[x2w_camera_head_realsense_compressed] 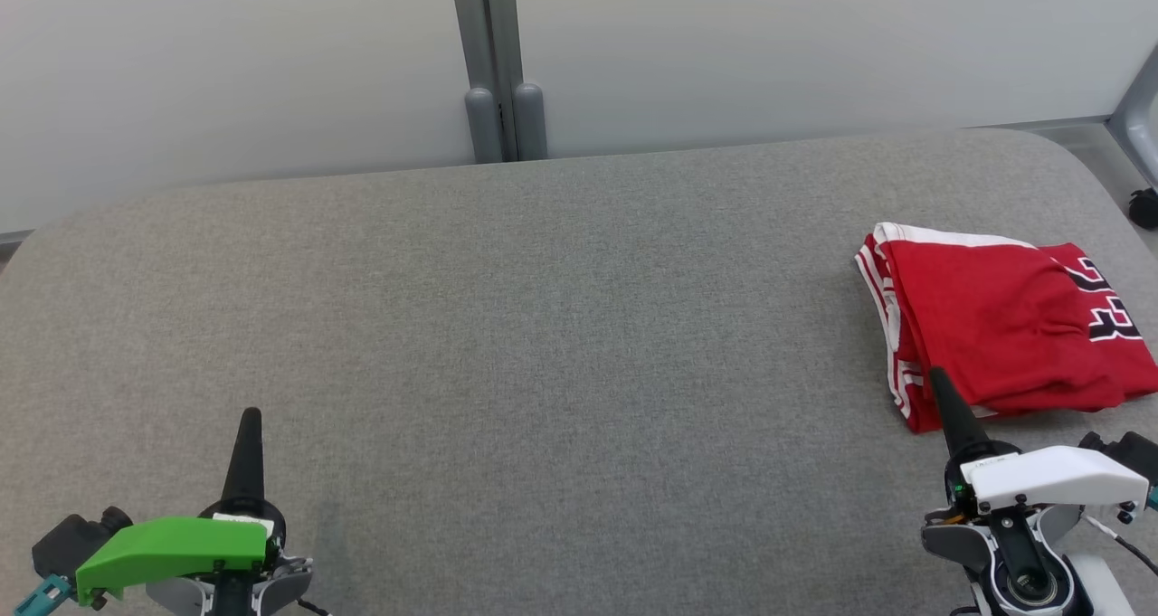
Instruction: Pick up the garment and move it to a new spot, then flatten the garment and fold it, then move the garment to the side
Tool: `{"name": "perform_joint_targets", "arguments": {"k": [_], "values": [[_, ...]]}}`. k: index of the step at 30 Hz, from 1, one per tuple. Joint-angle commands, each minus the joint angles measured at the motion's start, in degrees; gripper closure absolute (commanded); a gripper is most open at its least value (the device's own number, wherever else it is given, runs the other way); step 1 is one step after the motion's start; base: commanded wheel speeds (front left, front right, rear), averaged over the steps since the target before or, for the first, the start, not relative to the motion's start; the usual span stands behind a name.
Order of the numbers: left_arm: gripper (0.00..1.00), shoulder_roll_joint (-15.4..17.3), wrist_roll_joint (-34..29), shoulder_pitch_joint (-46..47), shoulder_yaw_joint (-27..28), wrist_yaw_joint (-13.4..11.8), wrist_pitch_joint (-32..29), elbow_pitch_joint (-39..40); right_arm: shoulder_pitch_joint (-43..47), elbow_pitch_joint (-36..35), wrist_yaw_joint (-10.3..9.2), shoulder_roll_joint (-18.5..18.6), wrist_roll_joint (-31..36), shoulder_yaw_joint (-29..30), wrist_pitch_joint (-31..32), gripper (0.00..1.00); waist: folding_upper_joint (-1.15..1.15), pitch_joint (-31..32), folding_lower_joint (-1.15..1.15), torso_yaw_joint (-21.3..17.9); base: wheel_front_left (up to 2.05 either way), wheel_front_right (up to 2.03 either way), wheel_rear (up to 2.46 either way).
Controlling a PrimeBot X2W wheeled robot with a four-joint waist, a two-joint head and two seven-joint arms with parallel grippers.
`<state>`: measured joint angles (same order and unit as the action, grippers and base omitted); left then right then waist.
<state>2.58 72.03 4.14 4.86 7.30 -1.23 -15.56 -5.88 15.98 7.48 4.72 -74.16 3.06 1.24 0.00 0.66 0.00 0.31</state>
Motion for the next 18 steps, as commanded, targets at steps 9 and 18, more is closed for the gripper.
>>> {"name": "perform_joint_targets", "arguments": {"k": [9,18], "values": [[1.00,0.4,5.5,1.6,0.6,0.2,-1.4,0.8,-0.7,-1.0,0.02,-0.4,-4.8,1.1,1.4,1.00,0.00,-0.2,0.00,-0.1,0.00,0.00,0.00],[1.00,0.4,9.5,1.9,0.9,0.3,-2.5,1.0,-0.6,-1.3,0.02,-0.8,-8.5,1.8,2.6,1.00,0.00,-0.3,0.00,-0.1,0.00,0.00,0.00]]}}
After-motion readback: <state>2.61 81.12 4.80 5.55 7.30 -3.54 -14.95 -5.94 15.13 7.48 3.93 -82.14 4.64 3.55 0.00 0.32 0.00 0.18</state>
